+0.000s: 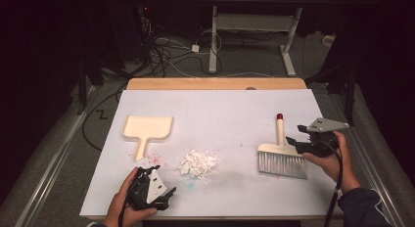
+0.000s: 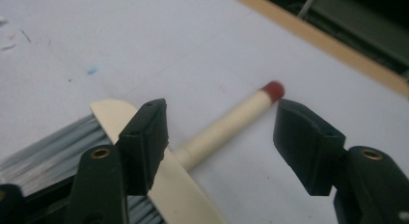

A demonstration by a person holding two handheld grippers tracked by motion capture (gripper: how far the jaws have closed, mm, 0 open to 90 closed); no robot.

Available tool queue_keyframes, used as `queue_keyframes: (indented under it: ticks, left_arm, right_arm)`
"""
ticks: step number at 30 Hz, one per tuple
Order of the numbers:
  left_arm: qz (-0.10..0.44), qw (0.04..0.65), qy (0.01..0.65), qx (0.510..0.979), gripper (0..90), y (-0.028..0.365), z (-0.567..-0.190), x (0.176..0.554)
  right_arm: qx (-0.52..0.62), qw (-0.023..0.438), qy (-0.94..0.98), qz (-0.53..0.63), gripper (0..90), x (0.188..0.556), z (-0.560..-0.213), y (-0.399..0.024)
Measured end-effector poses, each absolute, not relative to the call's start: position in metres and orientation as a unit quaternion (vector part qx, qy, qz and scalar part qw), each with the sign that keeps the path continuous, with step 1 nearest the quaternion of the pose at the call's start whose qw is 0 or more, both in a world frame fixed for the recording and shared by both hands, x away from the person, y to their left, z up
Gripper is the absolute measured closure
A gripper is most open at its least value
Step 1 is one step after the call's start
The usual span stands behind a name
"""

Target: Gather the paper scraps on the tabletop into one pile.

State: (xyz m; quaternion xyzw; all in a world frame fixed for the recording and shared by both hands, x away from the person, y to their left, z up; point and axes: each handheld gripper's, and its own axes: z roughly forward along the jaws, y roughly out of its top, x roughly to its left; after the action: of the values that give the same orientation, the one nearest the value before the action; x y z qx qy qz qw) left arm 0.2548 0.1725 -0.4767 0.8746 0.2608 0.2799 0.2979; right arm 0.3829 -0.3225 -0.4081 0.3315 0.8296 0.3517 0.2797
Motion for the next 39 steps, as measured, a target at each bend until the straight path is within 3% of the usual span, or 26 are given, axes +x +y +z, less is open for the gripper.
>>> queue_keyframes:
  ticks: [10,18,31,39]
  left_arm:
    - [0.283,0.306,0.264,0.87,15.8,0.174,-0.475,0.254]
    - [0.284,0.313,0.268,0.866,15.8,0.174,-0.474,0.255]
    - [0.298,0.329,0.281,0.851,15.7,0.177,-0.472,0.254]
    - [0.303,0.33,0.279,0.849,15.7,0.181,-0.473,0.253]
  right_arm:
    - [0.312,0.334,0.797,0.395,27.5,0.349,-0.389,-0.306]
    - [0.311,0.36,0.774,0.418,24.2,0.314,-0.386,-0.301]
    - [0.328,0.334,0.787,0.401,22.3,0.276,-0.436,-0.304]
    - [0.295,0.362,0.803,0.37,22.0,0.275,-0.444,-0.294]
